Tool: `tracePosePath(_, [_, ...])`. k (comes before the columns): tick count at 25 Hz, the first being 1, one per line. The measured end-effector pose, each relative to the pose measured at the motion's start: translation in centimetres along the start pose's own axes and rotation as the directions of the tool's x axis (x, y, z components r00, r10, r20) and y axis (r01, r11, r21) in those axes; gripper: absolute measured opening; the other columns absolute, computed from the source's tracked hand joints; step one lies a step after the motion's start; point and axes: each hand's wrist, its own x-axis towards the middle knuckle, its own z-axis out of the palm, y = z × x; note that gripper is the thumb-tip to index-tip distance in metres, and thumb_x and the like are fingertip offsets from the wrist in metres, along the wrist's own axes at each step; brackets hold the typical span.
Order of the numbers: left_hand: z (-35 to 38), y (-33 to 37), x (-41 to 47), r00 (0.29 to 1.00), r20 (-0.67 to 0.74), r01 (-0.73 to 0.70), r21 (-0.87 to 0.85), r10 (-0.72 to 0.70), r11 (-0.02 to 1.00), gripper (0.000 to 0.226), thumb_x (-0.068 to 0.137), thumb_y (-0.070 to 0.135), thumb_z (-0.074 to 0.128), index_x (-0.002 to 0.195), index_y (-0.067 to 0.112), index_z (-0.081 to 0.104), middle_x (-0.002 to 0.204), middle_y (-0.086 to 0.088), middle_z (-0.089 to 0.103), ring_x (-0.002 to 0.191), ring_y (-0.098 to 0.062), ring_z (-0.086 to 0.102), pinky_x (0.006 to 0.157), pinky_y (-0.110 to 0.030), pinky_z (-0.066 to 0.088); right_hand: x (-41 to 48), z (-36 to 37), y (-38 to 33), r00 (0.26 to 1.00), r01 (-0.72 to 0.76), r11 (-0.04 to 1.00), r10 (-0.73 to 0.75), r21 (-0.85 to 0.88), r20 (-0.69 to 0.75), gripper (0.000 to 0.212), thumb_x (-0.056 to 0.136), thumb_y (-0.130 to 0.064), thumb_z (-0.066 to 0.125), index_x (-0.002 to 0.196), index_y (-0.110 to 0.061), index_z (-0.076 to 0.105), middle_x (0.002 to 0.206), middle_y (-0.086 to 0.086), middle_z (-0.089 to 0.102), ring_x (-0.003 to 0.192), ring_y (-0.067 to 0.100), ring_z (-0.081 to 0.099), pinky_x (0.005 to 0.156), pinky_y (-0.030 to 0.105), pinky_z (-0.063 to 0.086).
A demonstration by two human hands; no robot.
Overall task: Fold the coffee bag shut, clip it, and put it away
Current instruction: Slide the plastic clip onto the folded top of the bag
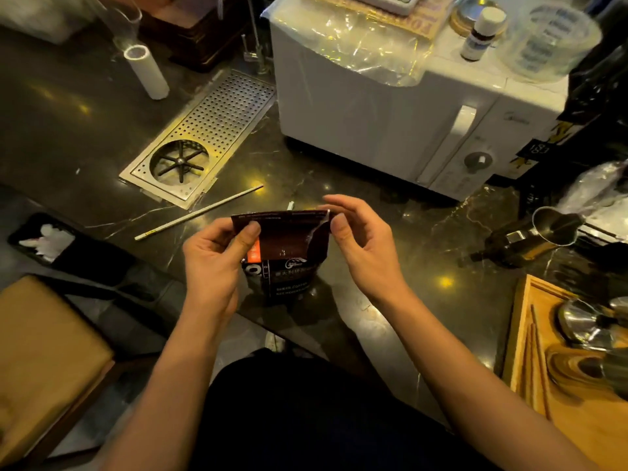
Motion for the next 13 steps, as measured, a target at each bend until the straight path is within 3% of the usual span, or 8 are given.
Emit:
tracePosePath(2, [-2.3, 0.4, 0.3, 0.996, -0.082, -0.023, -0.01, 0.023, 1.0, 0.009, 0.07, 0.022, 0.074, 0.077, 0.026, 0.077, 0.076, 0.009, 0.075, 0.074, -0.005, 0.068, 0.07, -0.021, 0.057, 1.3, 1.5, 1.4, 0.998, -0.061, 0.996, 0.059, -0.067, -0.025, 0.021, 0.098, -0.03, 0.055, 0.116, -0.022, 0.062, 0.109, 0.001, 0.069, 0.105, 0.015, 0.066, 0.091, 0.036, 0.055])
tracePosePath(5, [-5.7, 0.9, 0.8, 0.98, -0.193, -0.055, -0.073, 0.04, 0.996, 0.008, 0.066, 0.029, 0.076, 0.074, 0.025, 0.077, 0.072, 0.011, 0.074, 0.069, 0.0, 0.066, 0.068, -0.018, 0.055, 2.9, 3.2, 4.6, 0.983, -0.184, 0.933, 0.169, -0.311, -0.075, 0.022, 0.091, -0.034, 0.064, 0.11, -0.022, 0.064, 0.094, -0.004, 0.068, 0.089, 0.01, 0.065, 0.08, 0.034, 0.056])
tracePosePath(9, [-8.8, 1.2, 1.7, 0.962, -0.266, -0.086, -0.091, 0.059, 0.992, 0.012, 0.067, 0.028, 0.078, 0.077, 0.022, 0.074, 0.073, 0.01, 0.073, 0.07, -0.002, 0.066, 0.069, -0.019, 0.055, 4.0, 5.0, 8.4, 0.929, -0.317, 0.707, 0.365, -0.632, -0.057, 0.046, 0.074, -0.065, 0.063, 0.105, -0.031, 0.06, 0.071, -0.008, 0.066, 0.076, 0.014, 0.066, 0.075, 0.045, 0.058])
tracePosePath(13, [-10.4, 1.0, 2.9, 0.956, -0.283, -0.112, -0.107, 0.078, 0.988, 0.011, 0.075, 0.014, 0.072, 0.078, 0.024, 0.076, 0.075, 0.011, 0.075, 0.072, -0.001, 0.067, 0.07, -0.018, 0.054, 4.4, 7.6, 9.2, 0.867, -0.313, 0.505, 0.498, -0.804, -0.024, 0.057, 0.068, -0.079, 0.057, 0.097, -0.03, 0.054, 0.089, -0.004, 0.071, 0.088, 0.021, 0.066, 0.077, 0.039, 0.055])
